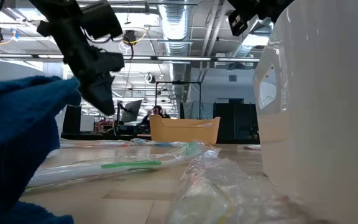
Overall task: Pick & Place Toothbrushes
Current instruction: Put the orange toothbrush into the right white bin
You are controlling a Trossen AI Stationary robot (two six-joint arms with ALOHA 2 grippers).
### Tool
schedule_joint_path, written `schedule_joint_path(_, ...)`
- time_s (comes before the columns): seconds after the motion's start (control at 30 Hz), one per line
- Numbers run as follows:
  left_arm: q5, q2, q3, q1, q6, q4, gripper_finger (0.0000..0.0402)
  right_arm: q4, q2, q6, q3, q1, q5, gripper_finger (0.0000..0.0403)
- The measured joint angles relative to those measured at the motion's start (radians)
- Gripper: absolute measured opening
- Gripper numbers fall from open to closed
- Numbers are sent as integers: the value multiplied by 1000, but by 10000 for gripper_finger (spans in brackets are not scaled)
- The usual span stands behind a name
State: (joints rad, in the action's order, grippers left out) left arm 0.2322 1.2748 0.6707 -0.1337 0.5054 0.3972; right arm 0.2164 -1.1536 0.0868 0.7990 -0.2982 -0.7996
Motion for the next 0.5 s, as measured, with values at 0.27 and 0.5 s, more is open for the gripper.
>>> schedule_joint_path(0.27,-83,155,0,0,27,33,104,1,0,6,-19,-13,-9,108)
schedule_joint_path(0.5,-79,219,1,0,31,37,104,1,0,-9,-19,-2,-11,108)
